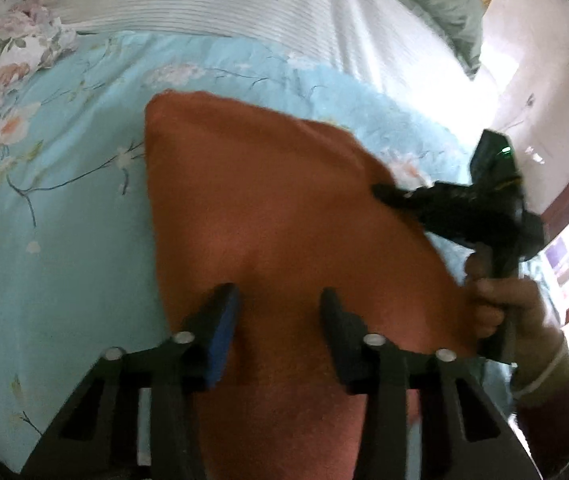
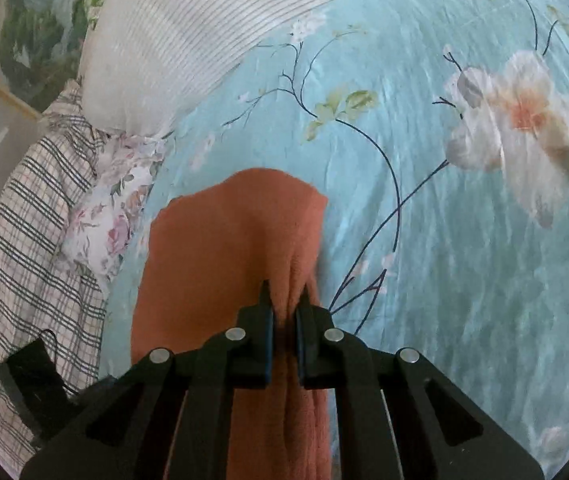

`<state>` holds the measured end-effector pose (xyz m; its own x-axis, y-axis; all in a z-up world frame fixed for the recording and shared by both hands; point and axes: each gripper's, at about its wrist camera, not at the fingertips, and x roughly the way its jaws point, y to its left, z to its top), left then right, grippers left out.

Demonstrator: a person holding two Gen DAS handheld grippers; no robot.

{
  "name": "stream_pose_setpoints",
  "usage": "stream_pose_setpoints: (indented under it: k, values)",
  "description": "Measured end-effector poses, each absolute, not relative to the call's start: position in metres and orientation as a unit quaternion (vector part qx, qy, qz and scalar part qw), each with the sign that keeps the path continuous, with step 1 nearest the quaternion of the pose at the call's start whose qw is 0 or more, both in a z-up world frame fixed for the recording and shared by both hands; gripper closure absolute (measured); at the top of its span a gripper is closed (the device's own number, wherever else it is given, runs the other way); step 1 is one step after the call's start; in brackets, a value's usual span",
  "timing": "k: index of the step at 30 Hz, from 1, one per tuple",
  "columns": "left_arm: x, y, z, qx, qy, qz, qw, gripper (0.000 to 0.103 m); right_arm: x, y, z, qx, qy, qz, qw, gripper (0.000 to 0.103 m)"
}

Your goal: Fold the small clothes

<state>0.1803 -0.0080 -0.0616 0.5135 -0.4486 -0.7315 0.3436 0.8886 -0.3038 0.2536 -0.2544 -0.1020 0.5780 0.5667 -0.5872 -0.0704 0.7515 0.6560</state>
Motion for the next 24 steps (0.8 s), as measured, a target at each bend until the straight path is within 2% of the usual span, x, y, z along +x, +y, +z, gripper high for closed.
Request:
stream_pose_setpoints:
  k: [5,11,15,20,22,24]
  values:
    - [0.181,-0.005,-0.064,-0.064,0.439,-0.233,0.865,0.066,0.256,-0.253,-0.097,0.277,0.424,0.183,0.843,0.086]
    - [0.164,-0.002,-0.052,-0.056,0.438,-0.229,0.868,0.065,0.228,-0.254,-0.060,0.247,0.391,0.155,0.873,0.086]
    - [0.138,0.006,-0.038,-0.079,0.419,-0.269,0.864,0.065,0.205,-0.238,-0.043,0.240,0.379,0.202,0.871,0.086]
    - [0.105,0.006,-0.056,-0.072,0.439,-0.285,0.849,0.065,0.175,-0.215,-0.071,0.229,0.414,0.244,0.846,0.086]
    - [0.102,0.009,-0.069,-0.076,0.454,-0.279,0.843,0.067,0.167,-0.214,-0.094,0.204,0.439,0.214,0.848,0.087]
    - [0.100,0.014,-0.080,-0.091,0.459,-0.278,0.839,0.071,0.162,-0.224,-0.109,0.228,0.430,0.213,0.847,0.090]
